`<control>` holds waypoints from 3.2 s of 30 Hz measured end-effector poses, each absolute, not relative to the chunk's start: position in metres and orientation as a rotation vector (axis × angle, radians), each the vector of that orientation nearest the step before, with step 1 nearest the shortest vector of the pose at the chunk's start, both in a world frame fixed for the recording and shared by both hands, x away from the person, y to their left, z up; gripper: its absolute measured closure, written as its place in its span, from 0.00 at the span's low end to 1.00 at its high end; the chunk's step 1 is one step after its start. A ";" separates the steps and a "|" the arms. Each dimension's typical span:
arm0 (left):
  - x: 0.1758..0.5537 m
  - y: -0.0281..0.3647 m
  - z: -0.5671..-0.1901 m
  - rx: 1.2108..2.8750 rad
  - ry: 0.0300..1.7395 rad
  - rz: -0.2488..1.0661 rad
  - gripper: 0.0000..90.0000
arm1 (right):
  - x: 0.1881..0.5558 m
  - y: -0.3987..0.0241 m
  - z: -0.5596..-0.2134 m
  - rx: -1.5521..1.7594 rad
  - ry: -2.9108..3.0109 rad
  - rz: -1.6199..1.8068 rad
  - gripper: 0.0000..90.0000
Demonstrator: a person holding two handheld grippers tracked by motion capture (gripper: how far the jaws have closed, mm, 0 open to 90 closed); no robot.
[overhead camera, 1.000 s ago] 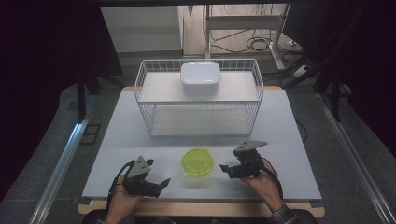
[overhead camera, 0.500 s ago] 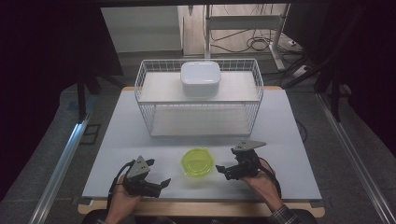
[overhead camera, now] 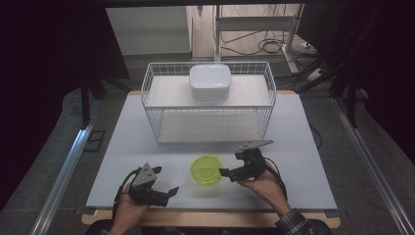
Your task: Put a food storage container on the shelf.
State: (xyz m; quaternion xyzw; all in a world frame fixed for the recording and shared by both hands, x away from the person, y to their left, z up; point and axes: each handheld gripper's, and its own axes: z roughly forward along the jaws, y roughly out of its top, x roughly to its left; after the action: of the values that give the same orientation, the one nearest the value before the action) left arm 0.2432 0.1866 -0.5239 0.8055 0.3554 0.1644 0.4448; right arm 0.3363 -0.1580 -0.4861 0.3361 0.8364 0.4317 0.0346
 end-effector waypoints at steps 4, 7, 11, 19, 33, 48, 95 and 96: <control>0.243 0.187 -0.524 1.999 0.884 0.408 0.06 | 0.339 -0.156 -0.488 1.075 2.591 1.306 0.15; 0.243 0.186 -0.524 2.001 0.883 0.409 0.06 | 0.342 -0.156 -0.488 1.105 2.593 1.346 0.27; 0.244 0.186 -0.525 2.004 0.884 0.409 0.06 | 0.350 -0.157 -0.489 1.199 2.643 1.373 0.42; 0.244 0.186 -0.525 2.009 0.883 0.409 0.06 | 0.364 -0.155 -0.495 1.363 2.687 1.449 0.60; 0.244 0.185 -0.525 2.016 0.882 0.405 0.06 | 0.378 -0.150 -0.505 1.535 2.765 1.563 0.90; 0.245 0.187 -0.524 1.998 0.888 0.404 0.06 | 0.374 -0.159 -0.493 1.551 2.706 1.658 0.91; 0.245 0.191 -0.523 1.987 0.918 0.416 0.06 | 0.393 -0.185 -0.376 1.448 2.426 1.879 0.91; 0.246 0.191 -0.524 1.987 0.917 0.416 0.06 | 0.394 -0.186 -0.372 1.440 2.418 1.884 0.91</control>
State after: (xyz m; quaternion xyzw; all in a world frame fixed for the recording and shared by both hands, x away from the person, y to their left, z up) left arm 0.2456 0.1912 -0.5236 0.8003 0.3695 0.1676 0.4414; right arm 0.3940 -0.1856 -0.3718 0.4219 0.7087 0.5521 -0.1221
